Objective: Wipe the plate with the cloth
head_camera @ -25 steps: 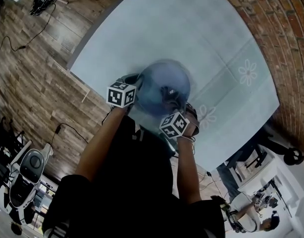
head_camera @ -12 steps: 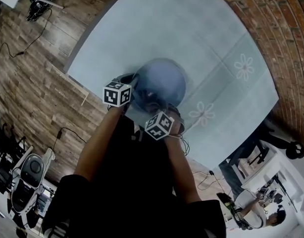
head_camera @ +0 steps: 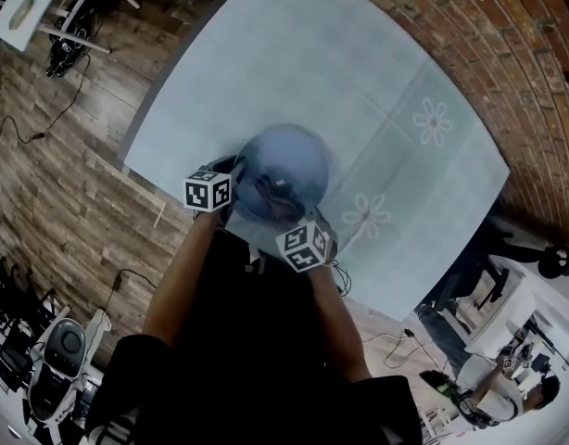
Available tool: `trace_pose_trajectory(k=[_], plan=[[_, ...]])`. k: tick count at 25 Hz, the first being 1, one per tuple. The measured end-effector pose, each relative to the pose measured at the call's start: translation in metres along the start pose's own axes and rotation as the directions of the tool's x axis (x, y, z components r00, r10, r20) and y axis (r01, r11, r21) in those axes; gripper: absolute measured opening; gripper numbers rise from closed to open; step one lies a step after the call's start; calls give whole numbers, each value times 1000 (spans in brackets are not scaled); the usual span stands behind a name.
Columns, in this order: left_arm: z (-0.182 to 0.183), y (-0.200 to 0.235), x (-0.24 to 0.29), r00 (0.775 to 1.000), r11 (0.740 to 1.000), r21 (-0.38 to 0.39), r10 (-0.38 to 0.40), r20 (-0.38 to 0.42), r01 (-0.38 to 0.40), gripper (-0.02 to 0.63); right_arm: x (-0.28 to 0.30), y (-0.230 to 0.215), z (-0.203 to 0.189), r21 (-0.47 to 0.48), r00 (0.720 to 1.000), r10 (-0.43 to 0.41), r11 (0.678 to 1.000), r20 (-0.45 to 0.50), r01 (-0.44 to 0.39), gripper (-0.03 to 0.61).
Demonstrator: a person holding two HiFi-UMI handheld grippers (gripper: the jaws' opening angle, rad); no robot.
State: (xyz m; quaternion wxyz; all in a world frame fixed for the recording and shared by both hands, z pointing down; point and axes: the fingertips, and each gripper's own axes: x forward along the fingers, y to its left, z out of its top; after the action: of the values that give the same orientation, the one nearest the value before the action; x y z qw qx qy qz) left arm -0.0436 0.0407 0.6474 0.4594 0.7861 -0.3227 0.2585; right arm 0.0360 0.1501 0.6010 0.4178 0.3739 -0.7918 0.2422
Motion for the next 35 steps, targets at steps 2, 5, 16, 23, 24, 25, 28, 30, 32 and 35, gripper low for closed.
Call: trace_pose_trajectory(k=[2, 5, 16, 23, 24, 25, 28, 30, 32, 35], plan=[[-2, -1, -6, 1000, 1000, -1, 6, 7, -6, 46, -18, -10, 6, 57, 996, -40, 998, 74, 36, 60], [-5, -3, -20, 999, 999, 13, 30, 27, -30, 46, -44, -20, 13, 134, 982, -73, 990, 176, 50, 60], [-6, -61, -90, 969, 981, 126, 117, 218, -147, 44, -137, -23, 30, 311, 847, -202, 949, 491, 46, 60], [-5, -153, -154, 900, 942, 307, -10, 436, -138, 41, -190, -9, 24, 317, 792, -244, 946, 559, 68, 60], [-5, -163, -162, 893, 934, 329, -28, 449, -137, 41, -197, -5, 25, 322, 780, -252, 944, 573, 68, 60], [-5, -170, -169, 889, 926, 353, -42, 456, -137, 40, -205, -2, 26, 329, 766, -261, 942, 588, 69, 60], [-2, -188, -183, 883, 895, 424, -84, 462, -137, 40, -224, 3, 33, 351, 725, -295, 933, 622, 78, 60], [1, -198, -191, 879, 872, 469, -111, 463, -137, 40, -233, 6, 36, 370, 704, -318, 925, 635, 85, 60], [5, -206, -199, 875, 848, 513, -143, 463, -133, 40, -240, 8, 41, 382, 688, -342, 919, 640, 101, 60], [13, -216, -207, 867, 810, 576, -205, 454, -111, 40, -245, 7, 50, 401, 673, -375, 907, 638, 126, 60]])
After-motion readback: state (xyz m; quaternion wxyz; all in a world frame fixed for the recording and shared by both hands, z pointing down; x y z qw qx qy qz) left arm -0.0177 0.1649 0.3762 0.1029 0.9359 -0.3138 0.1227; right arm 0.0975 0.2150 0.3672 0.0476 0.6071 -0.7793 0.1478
